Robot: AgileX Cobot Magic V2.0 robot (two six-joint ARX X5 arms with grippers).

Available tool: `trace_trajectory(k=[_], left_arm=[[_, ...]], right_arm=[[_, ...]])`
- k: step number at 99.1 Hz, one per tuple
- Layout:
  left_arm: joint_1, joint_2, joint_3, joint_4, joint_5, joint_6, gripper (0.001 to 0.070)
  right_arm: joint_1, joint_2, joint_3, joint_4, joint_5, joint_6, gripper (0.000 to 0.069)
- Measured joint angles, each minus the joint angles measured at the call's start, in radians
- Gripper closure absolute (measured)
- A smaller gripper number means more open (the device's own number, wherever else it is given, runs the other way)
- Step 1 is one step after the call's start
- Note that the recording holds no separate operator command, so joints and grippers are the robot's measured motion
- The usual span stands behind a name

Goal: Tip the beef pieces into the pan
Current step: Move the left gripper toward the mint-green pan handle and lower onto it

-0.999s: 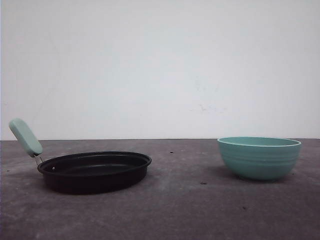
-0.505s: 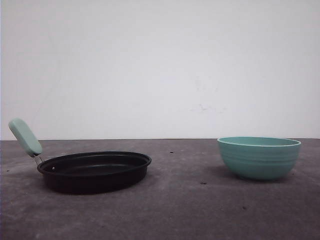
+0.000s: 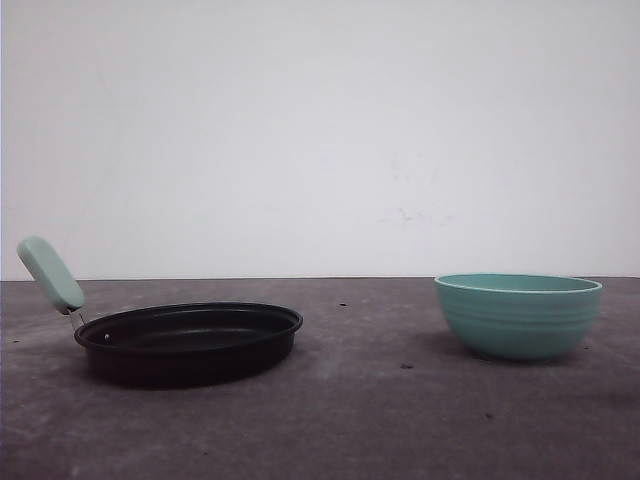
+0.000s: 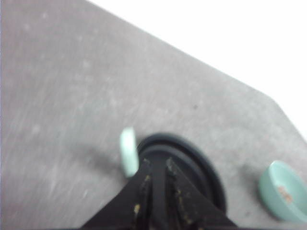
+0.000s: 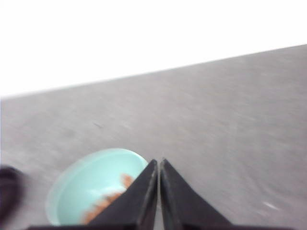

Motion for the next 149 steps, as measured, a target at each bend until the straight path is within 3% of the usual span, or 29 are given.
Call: trace_trajectory(k=[21, 39, 53, 66, 73, 80, 88, 95, 101, 108, 127, 139, 149], left_arm=[[-0.005, 0.195, 0.246, -0.055, 0.000, 0.082, 0.0689], [-0.038, 0.350, 0.457, -0.084, 0.001, 0.114, 0.0689], [-0.089, 0.443, 0.587, -0.117, 0.001, 0.132, 0.0689], [-0.163, 0.512, 0.678, -0.156, -0.024, 0.169, 0.0689], [-0.208, 0.534, 0.706, -0.178, -0.049, 0.197, 0.0689], [-0.256, 0.548, 0.715, -0.183, -0.054, 0.226, 0.0682], [-0.298, 0.565, 0.715, -0.192, -0.053, 0.242, 0.0597], [-0.309, 0.584, 0.715, -0.196, -0.053, 0.249, 0.0439], [-0.308, 0.598, 0.715, -0.195, -0.055, 0.251, 0.0295], [-0.306, 0.610, 0.715, -0.195, -0.057, 0.250, 0.0179], [-0.307, 0.645, 0.715, -0.188, -0.092, 0.185, 0.0015], [-0.306, 0.685, 0.715, -0.192, -0.112, 0.145, 0.0016], [-0.306, 0.720, 0.715, -0.195, -0.160, 0.105, 0.0016]], right_arm=[[0.000, 0.062, 0.245, -0.014, 0.000, -0.029, 0.0684], [0.000, 0.229, 0.496, -0.174, 0.000, -0.141, 0.0684], [0.000, 0.391, 0.656, -0.333, 0.000, -0.174, 0.0684], [0.000, 0.514, 0.755, -0.377, -0.003, -0.180, 0.0680], [0.000, 0.558, 0.784, -0.373, -0.014, -0.181, 0.0628], [0.000, 0.589, 0.794, -0.367, -0.025, -0.181, 0.0489], [0.000, 0.612, 0.795, -0.363, -0.026, -0.176, 0.0277], [0.000, 0.628, 0.795, -0.363, -0.025, -0.172, 0.0134], [0.000, 0.637, 0.795, -0.365, -0.025, -0.169, 0.0069], [0.000, 0.644, 0.795, -0.370, -0.025, -0.166, 0.0039], [0.000, 0.644, 0.795, -0.391, -0.025, -0.166, 0.0022], [0.000, 0.644, 0.795, -0.408, -0.025, -0.166, 0.0022], [0.000, 0.650, 0.795, -0.430, -0.025, -0.166, 0.0022]])
